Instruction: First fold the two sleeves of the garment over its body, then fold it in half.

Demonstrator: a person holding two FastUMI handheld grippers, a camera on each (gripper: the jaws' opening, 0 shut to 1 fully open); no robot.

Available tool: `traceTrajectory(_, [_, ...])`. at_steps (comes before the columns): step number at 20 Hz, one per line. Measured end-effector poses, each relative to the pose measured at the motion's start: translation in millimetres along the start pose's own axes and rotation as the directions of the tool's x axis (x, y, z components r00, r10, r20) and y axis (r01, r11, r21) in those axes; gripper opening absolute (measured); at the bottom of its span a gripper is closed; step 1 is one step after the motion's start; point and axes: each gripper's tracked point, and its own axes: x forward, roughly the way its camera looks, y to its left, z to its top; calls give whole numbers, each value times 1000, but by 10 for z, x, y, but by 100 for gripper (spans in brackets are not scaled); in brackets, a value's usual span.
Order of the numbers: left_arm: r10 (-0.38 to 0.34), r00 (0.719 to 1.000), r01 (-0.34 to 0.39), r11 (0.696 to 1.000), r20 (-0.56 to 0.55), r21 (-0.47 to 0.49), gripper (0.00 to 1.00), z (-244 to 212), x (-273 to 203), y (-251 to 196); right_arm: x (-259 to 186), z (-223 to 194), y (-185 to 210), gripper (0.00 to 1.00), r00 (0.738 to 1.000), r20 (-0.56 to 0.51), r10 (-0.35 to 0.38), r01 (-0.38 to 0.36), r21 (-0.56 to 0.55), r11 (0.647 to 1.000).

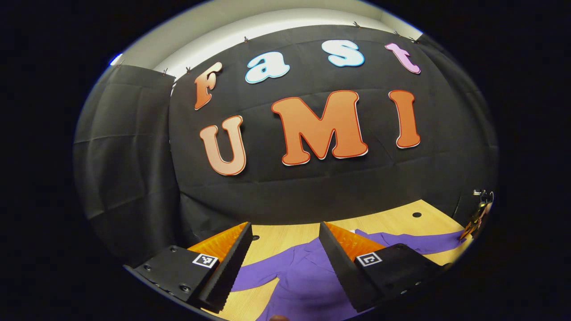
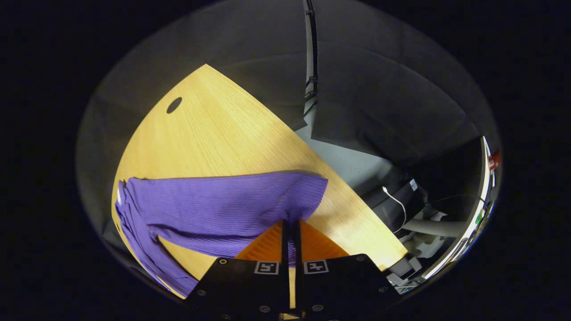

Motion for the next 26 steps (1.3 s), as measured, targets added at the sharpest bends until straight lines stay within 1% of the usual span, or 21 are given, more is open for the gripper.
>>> traceTrajectory(5, [-22, 1000, 22, 1000, 4, -21, 97, -16, 46, 63, -516, 79, 354, 5, 993, 94, 71, -66, -51, 996])
traceTrajectory(10, [-45, 999, 46, 998, 26, -30, 97, 7, 56, 175, -1093, 79, 866, 5, 975, 177, 137, -110, -157, 982])
traceTrajectory(13, [-45, 999, 46, 998, 30, -39, 97, -18, 78, 292, -1445, 37, 1160, 5, 961, 221, 167, -122, -204, 971])
traceTrajectory(18, [-39, 998, 42, 997, 40, -67, 97, -48, 93, 515, -1891, -47, 1533, 5, 940, 284, 190, -111, -273, 956])
traceTrajectory(21, [-30, 999, 33, 996, 34, -83, 97, -110, 119, 677, -2100, -144, 1804, 5, 926, 298, 231, -138, -301, 944])
traceTrajectory(23, [-22, 999, 25, 995, 27, -93, 97, -170, 122, 792, -2228, -216, 2006, 5, 917, 308, 252, -144, -334, 931])
traceTrajectory(24, [-18, 1000, 20, 995, 24, -98, 99, -197, 118, 849, -2275, -257, 2106, 5, 913, 310, 264, -148, -352, 924])
traceTrajectory(25, [-13, 1000, 15, 995, 22, -101, 97, -219, 114, 907, -2309, -291, 2229, 5, 910, 309, 277, -154, -367, 917])
traceTrajectory(26, [-8, 1000, 10, 995, 22, -103, 97, -228, 117, 966, -2335, -318, 2354, 5, 906, 312, 285, -154, -385, 910])
